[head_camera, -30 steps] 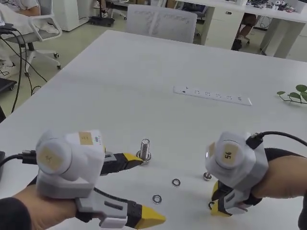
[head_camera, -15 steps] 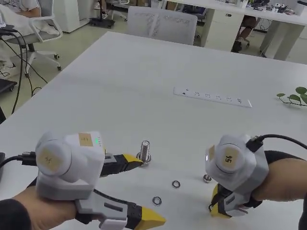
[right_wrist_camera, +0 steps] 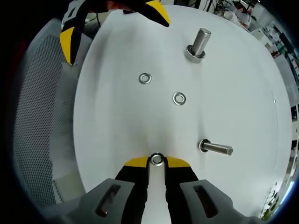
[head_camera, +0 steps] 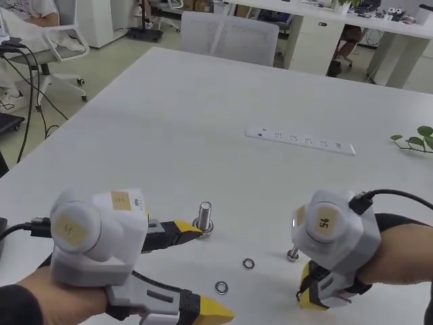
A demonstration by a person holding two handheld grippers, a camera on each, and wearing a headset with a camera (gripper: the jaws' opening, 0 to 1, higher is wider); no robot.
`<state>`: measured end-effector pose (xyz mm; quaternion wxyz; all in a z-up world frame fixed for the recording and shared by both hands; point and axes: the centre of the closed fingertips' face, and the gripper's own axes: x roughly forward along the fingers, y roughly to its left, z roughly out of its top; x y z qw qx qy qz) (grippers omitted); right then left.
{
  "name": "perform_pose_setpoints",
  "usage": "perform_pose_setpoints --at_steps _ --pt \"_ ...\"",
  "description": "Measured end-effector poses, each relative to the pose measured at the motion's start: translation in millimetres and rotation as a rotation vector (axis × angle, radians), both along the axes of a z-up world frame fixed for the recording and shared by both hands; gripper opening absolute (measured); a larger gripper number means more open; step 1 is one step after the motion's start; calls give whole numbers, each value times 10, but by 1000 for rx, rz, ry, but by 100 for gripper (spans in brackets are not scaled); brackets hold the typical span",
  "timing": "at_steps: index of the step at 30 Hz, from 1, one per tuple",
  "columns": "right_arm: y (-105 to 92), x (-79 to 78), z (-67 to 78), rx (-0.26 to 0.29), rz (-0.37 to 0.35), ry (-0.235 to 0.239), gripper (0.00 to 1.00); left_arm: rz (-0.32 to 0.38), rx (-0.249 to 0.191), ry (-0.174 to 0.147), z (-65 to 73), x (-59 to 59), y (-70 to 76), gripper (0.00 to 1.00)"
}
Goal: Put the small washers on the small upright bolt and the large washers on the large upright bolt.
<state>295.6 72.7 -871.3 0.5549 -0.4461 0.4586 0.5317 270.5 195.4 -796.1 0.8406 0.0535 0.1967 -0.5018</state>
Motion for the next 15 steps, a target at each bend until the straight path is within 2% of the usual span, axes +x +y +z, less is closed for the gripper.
perform_pose_setpoints --at_steps 15 --pt "-55 45 147 19 -41 -5 13 -1 -3 -3 3 -10 7 74"
